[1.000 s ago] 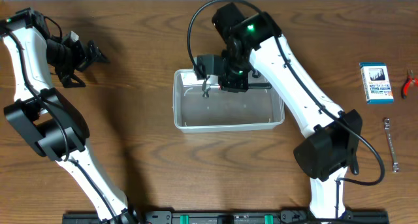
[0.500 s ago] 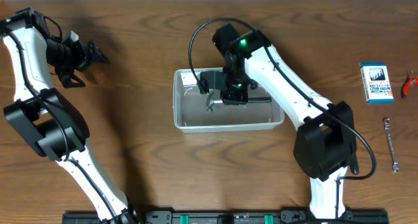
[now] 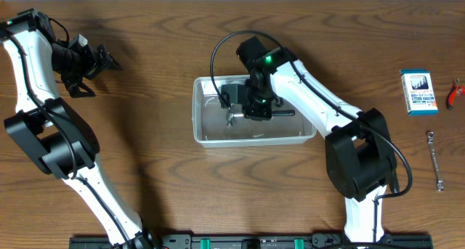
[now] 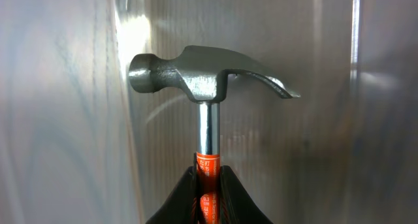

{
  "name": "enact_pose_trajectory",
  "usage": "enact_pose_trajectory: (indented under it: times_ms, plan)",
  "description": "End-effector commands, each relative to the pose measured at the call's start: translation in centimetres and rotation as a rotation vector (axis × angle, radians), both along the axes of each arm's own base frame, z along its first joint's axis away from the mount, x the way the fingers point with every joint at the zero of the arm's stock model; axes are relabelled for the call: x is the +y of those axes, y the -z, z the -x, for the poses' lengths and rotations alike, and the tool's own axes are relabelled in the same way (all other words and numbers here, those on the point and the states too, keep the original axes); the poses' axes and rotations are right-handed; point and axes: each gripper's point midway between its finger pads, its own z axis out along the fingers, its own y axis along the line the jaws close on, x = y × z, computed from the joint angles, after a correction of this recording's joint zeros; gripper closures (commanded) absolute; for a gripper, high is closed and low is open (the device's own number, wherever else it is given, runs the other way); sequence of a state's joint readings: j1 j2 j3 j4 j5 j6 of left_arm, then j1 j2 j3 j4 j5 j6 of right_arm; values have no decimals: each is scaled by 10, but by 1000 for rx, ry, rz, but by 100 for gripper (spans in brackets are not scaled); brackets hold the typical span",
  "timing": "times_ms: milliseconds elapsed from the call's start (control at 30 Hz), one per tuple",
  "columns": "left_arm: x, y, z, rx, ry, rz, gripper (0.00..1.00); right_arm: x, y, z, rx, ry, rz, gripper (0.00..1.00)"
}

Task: Pack container
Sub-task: 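Lower the hammer into the clear box and open the right gripper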

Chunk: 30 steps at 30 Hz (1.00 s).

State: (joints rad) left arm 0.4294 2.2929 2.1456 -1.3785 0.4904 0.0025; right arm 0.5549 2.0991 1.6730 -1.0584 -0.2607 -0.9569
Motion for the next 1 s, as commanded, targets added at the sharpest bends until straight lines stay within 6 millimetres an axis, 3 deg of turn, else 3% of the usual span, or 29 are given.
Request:
enact_pose_trajectory:
  times_ms: [0,500,667,800,900,933,967]
  plan:
    - [4,-15,-3,-39,-5,-24,2,2,3,8,14,-17,-23,90]
    - [4,-15,-3,-39,-5,-24,2,7,9,0,-18,-17,-42,82]
    - [4,-15,-3,-39,-5,-24,2,9,8,-4,-31,-7,-51,71]
    - [4,-15,-3,-39,-5,-24,2,16,-8,-13,-53,54,-76,64]
    - [4,-15,-3,-39,-5,-24,2,23,-36,-24,-82,113,-107,54]
    - [4,-15,-3,-39,-5,-24,2,24,-50,-26,-92,133,-118,32]
    - [4,-15,-3,-39,-5,-24,2,24,-65,-28,-100,155,-129,1]
